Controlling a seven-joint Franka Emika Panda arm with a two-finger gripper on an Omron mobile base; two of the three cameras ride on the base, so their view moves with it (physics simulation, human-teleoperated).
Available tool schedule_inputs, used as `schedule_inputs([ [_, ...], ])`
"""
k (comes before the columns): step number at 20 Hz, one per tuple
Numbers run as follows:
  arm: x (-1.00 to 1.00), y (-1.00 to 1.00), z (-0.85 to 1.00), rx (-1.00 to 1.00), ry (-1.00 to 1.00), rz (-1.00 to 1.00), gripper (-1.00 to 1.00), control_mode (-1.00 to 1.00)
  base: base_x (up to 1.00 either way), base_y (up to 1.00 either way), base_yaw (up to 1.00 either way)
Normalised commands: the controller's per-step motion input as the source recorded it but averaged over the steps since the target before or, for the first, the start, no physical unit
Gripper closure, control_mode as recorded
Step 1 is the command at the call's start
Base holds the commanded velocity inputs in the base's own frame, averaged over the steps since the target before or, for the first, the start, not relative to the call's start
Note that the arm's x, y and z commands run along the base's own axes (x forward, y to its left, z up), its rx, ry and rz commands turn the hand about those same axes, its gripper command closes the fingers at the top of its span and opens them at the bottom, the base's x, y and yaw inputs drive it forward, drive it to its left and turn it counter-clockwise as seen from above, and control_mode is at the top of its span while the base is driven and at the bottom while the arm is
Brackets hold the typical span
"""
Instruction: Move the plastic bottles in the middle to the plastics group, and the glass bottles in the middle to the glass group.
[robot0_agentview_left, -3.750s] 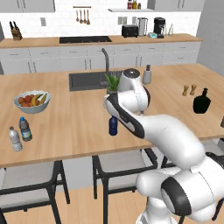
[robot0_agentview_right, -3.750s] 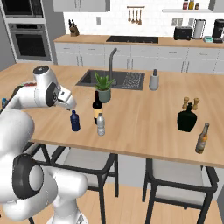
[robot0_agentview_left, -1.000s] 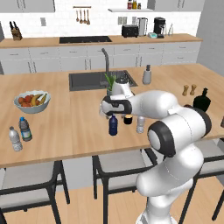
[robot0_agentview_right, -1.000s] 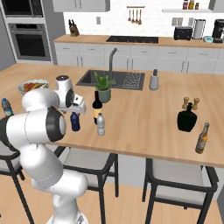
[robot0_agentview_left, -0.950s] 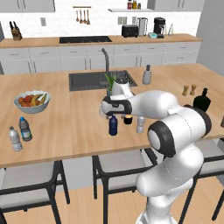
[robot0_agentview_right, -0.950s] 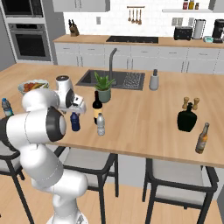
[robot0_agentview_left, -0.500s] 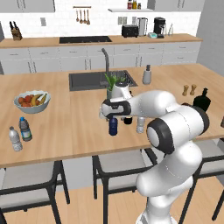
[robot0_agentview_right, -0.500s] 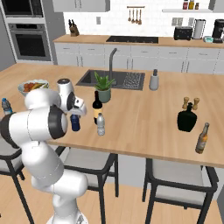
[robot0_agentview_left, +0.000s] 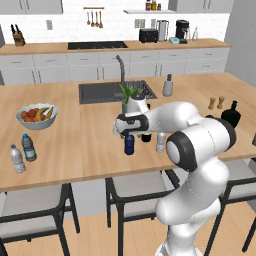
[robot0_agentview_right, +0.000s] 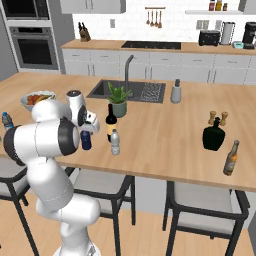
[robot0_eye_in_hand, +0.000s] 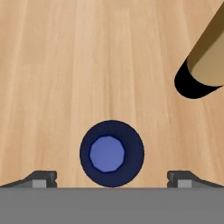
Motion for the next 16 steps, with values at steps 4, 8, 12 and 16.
schedule_inputs([
  [4,0.01,0.00,-0.23,0.00,0.00,0.00,-1.00,-1.00,0.00,0.00,0.00],
  [8,0.00,0.00,-0.13,0.00,0.00,0.00,-1.00,-1.00,0.00,0.00,0.00],
  [12,0.00,0.00,0.00,0.00,0.00,0.00,-1.00,-1.00,0.00,0.00,0.00],
  [16,0.02,0.00,0.00,0.00,0.00,0.00,-1.00,-1.00,0.00,0.00,0.00],
])
